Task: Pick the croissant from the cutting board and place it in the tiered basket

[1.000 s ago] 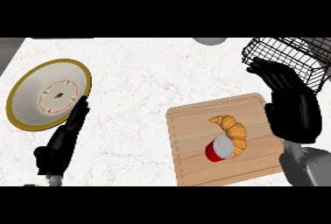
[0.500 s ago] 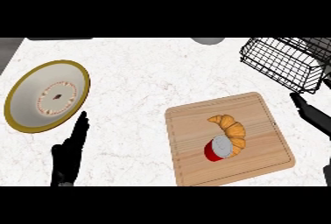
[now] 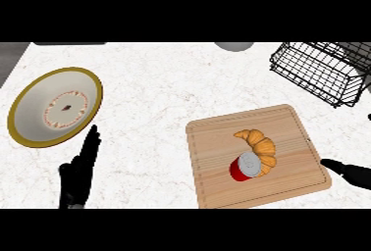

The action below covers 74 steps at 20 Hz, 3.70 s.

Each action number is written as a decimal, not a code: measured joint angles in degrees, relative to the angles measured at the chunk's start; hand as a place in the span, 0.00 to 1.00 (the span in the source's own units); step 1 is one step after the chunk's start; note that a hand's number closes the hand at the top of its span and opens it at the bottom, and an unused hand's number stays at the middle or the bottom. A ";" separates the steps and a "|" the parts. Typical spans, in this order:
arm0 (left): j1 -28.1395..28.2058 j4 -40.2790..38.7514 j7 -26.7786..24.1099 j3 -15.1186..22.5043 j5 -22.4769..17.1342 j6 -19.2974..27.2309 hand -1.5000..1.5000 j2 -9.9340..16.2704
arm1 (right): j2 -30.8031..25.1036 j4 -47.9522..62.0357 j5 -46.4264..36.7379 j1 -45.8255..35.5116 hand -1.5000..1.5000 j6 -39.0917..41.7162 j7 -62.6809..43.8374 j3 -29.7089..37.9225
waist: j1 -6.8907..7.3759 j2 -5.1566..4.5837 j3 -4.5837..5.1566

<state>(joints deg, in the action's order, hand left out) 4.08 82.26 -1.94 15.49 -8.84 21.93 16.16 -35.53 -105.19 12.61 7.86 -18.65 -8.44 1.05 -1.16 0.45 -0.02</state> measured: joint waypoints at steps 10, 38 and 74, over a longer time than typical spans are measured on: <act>-0.76 0.04 0.48 -0.09 0.17 -1.15 0.50 0.04 | -18.17 -15.17 -14.77 -0.36 0.00 5.72 -29.85 -8.62 | 1.28 -0.18 0.11; -1.13 -0.24 2.13 -0.96 3.30 -1.95 0.50 -2.72 | 5.07 1.33 -43.53 -24.90 0.00 18.80 -55.54 -33.58 | 1.71 -0.19 -0.28; -0.81 -1.95 -0.58 -4.60 4.75 -5.26 0.50 -4.57 | 16.44 19.67 -43.23 -25.81 1.00 30.85 -52.62 -25.66 | 1.24 -0.07 -0.40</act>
<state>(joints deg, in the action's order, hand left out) 3.27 80.31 -2.52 10.90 -4.10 16.67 11.59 -19.09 -85.51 -30.61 -17.95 12.20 -61.06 -24.61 0.08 0.38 -0.41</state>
